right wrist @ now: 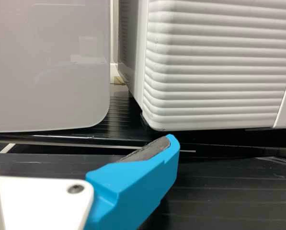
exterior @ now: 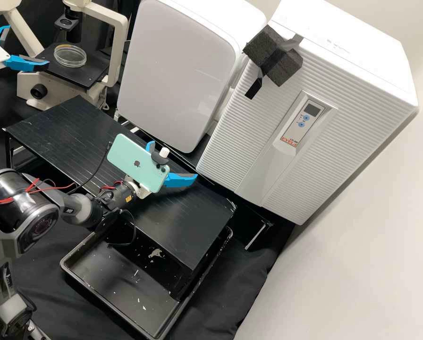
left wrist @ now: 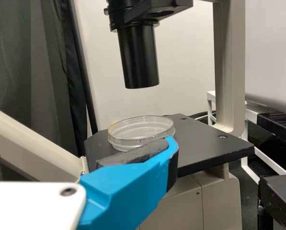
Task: Place the petri dish on the bench
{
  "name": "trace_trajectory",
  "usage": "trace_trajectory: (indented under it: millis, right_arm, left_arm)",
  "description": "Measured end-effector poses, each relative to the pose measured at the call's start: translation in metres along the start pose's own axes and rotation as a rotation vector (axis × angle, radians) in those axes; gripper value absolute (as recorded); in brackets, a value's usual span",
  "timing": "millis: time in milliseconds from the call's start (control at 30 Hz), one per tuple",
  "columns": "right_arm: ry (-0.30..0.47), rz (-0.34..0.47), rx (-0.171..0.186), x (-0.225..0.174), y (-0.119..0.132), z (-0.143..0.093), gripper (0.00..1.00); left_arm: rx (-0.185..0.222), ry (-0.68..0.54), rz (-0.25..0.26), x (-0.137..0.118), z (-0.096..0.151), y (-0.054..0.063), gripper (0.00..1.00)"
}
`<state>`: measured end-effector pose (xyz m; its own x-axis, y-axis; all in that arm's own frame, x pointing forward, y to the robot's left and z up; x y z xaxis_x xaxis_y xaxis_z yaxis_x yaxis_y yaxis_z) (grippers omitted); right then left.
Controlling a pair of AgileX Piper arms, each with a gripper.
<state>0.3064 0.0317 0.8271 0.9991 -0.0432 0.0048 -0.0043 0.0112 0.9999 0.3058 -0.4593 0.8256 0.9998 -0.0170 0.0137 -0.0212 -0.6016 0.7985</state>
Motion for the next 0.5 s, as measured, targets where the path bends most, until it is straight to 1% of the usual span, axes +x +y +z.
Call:
trace_trajectory:
  millis: [400, 467, 500]
  right_arm:
    - [0.000, 0.000, 0.000, 0.0000, 0.0000, 0.0000, 1.00]
    - [0.000, 0.000, 0.000, 0.0000, 0.0000, 0.0000, 1.00]
    - [0.000, 0.000, 0.000, 0.0000, 0.0000, 0.0000, 1.00]
  left_arm:
    - [0.000, 0.000, 0.000, 0.0000, 0.0000, 0.0000, 1.00]
    - [0.003, -0.008, 0.008, 0.0023, 0.0010, 0.0027, 1.00]
    - [-0.003, -0.009, 0.012, 0.0042, 0.0013, 0.0048, 1.00]
